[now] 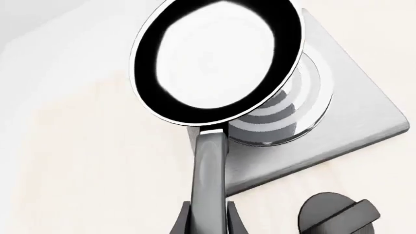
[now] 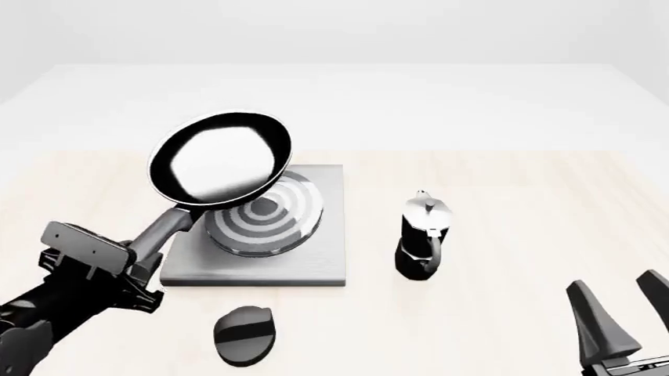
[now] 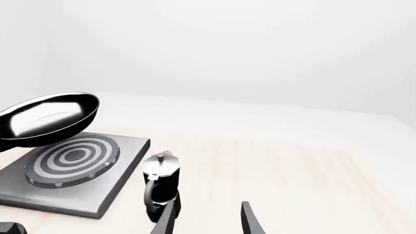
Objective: Turn on the stove and put the frying pan on it.
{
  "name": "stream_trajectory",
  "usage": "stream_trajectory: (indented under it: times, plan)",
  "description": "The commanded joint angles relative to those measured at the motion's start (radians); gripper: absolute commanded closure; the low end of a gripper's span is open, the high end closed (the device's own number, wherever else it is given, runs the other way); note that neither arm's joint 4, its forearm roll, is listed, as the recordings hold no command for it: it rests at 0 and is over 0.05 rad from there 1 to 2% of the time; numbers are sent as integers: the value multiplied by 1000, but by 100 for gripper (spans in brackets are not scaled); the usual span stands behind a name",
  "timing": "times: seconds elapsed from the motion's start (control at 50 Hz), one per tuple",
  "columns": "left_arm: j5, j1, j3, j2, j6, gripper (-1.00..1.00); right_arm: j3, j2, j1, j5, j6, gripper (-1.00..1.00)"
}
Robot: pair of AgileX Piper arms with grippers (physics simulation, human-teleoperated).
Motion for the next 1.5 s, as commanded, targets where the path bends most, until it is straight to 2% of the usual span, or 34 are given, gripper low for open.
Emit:
stream_trajectory:
  times: [0.02,0.3,0.88,1.5]
  plan:
    - [18,-53,11,-76,12,100,0,0,0,-1,1,-100]
    - [35,-117,46,-110,22,100,-3,-1,-3,-1,4,-100]
    - [-107,-125,137,1,36,100,-8,-1,-3,2,7,-100]
    - [-165,-133,161,56,39,100,-9,-1,0,2,9,-100]
